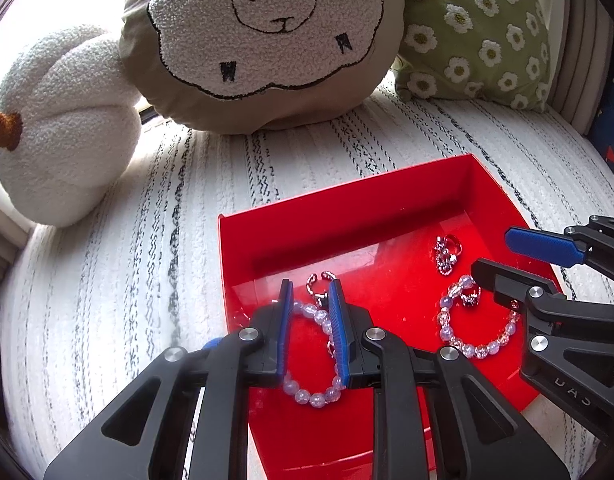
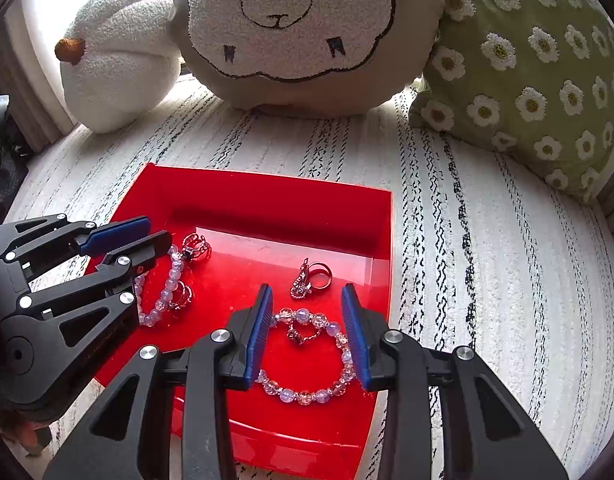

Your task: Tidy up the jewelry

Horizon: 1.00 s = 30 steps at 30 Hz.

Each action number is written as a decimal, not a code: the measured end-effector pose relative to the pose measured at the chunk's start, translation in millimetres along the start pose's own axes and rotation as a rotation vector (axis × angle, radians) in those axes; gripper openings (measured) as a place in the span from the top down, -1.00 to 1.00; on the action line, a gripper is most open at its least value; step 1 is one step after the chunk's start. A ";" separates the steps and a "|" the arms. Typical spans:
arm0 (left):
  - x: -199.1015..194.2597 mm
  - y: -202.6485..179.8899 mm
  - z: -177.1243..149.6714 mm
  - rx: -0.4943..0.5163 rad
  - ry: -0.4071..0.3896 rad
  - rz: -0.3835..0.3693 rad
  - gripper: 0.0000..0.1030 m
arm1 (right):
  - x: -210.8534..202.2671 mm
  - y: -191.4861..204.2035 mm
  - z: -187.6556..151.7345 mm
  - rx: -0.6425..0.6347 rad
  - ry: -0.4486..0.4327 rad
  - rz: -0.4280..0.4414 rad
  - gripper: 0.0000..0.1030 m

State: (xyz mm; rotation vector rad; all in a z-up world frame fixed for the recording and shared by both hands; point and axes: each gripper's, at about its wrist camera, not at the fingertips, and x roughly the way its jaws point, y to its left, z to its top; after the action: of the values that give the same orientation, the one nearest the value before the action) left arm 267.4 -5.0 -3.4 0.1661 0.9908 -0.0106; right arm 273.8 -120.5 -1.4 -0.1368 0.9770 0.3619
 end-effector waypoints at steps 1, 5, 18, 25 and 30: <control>-0.5 -0.1 -1.2 -0.001 0.003 0.001 0.66 | -1.1 1.0 -0.8 -0.004 0.002 0.002 0.32; -4.7 0.2 -4.6 -0.007 0.014 -0.004 0.60 | -5.6 3.6 -3.5 -0.011 0.019 0.011 0.27; -55.8 5.7 -11.1 -0.066 -0.054 -0.035 -0.49 | -51.4 2.6 -14.2 -0.047 -0.048 -0.062 -0.60; -70.3 10.7 -23.5 -0.086 -0.062 0.000 -0.69 | -61.8 -2.4 -26.9 -0.044 -0.046 -0.105 -0.77; -72.5 15.4 -44.0 -0.088 -0.023 0.017 -0.71 | -63.7 -3.9 -42.0 -0.025 -0.016 -0.106 -0.78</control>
State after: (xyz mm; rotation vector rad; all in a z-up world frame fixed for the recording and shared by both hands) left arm 192.3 11.7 35.5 0.0940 0.9646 0.0465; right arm 210.1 -150.8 27.8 -0.2072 0.9455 0.2775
